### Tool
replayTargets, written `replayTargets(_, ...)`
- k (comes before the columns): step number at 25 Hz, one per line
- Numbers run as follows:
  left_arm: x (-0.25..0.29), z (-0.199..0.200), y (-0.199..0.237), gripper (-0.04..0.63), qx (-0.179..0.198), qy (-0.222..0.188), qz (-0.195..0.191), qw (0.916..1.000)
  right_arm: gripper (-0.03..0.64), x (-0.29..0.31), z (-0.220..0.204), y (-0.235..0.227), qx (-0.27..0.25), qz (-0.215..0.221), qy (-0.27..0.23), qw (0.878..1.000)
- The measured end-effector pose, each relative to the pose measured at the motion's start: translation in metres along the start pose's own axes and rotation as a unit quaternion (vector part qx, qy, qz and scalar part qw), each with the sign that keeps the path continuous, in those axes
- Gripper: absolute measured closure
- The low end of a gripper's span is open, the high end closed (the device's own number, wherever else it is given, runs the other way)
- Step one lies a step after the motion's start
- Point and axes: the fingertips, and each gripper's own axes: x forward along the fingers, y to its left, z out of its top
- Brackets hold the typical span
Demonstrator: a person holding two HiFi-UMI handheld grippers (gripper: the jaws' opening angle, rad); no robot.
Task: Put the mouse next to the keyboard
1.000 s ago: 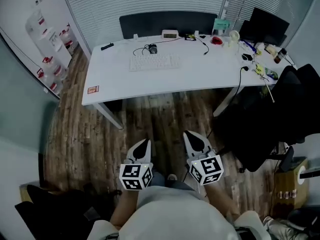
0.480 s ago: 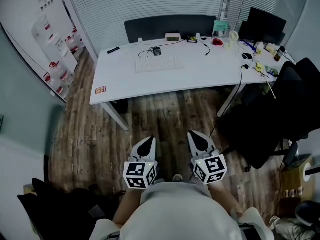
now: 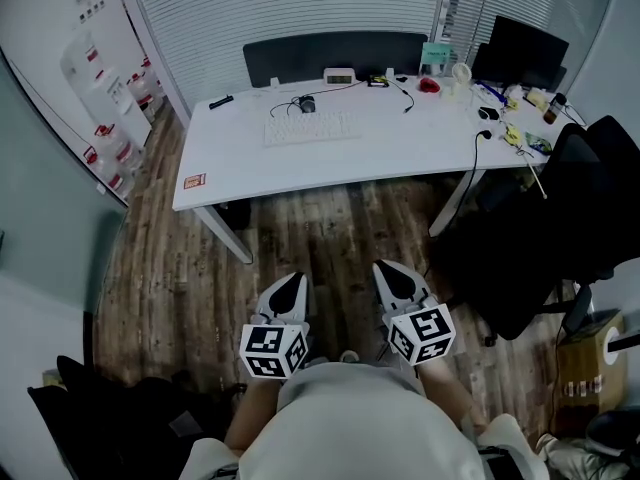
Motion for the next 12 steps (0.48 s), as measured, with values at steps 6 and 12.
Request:
replayTargets(6, 0.008, 0.003, -0.003, 0.476, -0.002, -0.015, 0.004, 0.9999, 0.473, 0.000, 0.001, -0.014, 0.006, 0.021, -0.003, 1.000)
replayTargets(12, 0.015, -0.001, -0.012, 0.393, -0.005, -0.013, -0.002, 0.9999, 0.349, 0.005, -0.006, -0.026, 0.019, 0.028, 0.011, 0.999)
